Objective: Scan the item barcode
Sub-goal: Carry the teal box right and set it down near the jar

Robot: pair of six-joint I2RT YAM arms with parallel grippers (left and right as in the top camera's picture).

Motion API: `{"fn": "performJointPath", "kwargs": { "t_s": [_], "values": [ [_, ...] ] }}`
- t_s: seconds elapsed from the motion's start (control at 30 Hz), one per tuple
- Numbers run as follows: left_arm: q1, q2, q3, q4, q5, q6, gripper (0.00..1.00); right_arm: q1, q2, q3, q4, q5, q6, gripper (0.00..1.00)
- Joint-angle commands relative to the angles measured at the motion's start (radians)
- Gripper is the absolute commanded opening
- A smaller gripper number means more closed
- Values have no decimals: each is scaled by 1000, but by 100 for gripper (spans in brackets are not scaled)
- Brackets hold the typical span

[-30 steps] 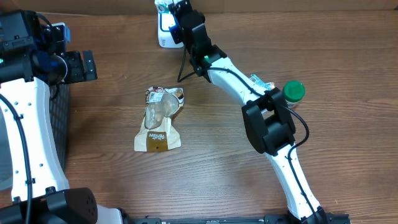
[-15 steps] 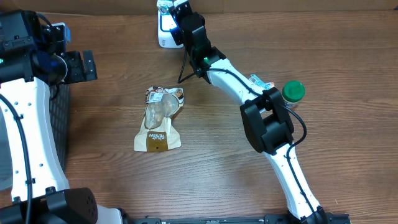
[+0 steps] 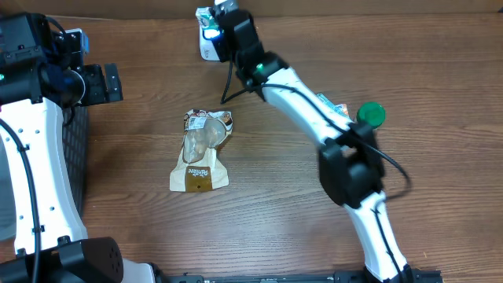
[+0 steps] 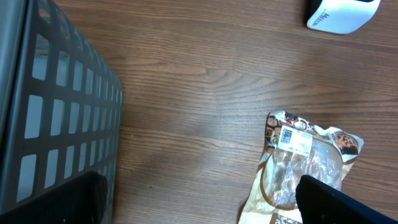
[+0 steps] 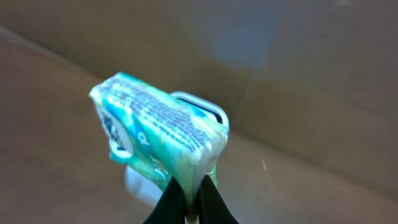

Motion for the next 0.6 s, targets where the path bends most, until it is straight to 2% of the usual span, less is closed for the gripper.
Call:
{"fn": "performJointPath", "kwargs": {
  "t_s": [0.0,0.13,0.23,0.43,0.57],
  "values": [
    [4,2,13,0,0,26,100,-28,-230,14,-164,-30,148,4],
    [4,2,13,0,0,26,100,-89,-350,14,-573,-91,209,4],
    [4,2,13,0,0,26,100,-134,-364,14,-801,-136,229,4],
    [4,2,13,0,0,26,99,-194,-363,-3,-1090,-149,262,4],
    [4,2,13,0,0,26,99,-210,-363,-36,-1190,-148,261,4]
  ]
}}
